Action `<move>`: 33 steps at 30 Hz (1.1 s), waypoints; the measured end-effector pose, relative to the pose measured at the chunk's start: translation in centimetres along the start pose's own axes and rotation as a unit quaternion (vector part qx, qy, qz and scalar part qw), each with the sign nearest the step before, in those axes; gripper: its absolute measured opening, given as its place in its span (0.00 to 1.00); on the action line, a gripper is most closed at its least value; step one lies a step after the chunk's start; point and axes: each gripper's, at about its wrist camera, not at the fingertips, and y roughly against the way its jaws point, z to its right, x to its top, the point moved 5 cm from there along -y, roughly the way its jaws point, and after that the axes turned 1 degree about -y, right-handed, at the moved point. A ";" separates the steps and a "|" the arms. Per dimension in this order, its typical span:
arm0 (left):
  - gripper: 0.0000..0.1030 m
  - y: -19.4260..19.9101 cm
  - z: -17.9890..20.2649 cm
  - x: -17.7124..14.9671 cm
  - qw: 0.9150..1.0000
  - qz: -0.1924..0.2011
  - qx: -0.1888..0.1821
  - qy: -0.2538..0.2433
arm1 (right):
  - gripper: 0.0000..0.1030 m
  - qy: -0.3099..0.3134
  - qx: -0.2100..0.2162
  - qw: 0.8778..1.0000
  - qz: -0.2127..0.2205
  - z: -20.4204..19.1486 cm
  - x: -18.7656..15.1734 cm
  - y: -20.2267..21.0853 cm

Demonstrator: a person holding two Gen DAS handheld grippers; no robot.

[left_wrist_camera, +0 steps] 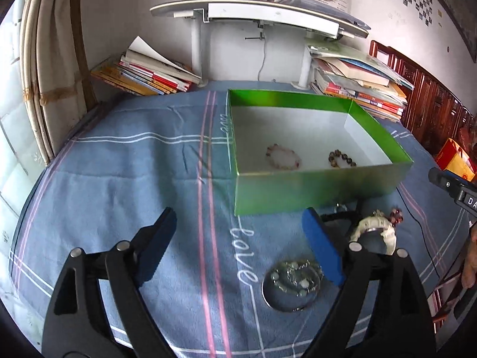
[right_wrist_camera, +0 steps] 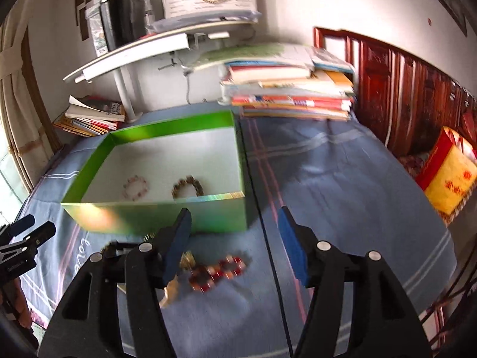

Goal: Organize jewelry
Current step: 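Move the left tool to the silver bangle while the right tool approaches the gold flower charm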

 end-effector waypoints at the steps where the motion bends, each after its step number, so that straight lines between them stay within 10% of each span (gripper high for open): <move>1: 0.83 -0.1 0.1 -0.5 1.000 -0.004 0.004 -0.003 | 0.58 0.001 0.000 1.000 -0.006 0.2 -0.4 -0.2; 15: 0.83 -2.3 2.1 -5.9 0.994 -0.066 0.005 -0.089 | 0.58 0.063 0.075 0.993 -0.063 -5.9 -4.3 -1.8; 25: 0.04 -2.7 2.3 -6.4 0.992 -0.085 -0.041 -0.078 | 0.58 0.075 0.075 0.990 -0.088 -6.9 -5.7 -3.2; 33: 0.04 -3.1 0.4 -5.8 0.995 -0.081 -0.041 -0.033 | 0.58 0.068 0.069 0.991 -0.091 -6.4 -5.7 -3.5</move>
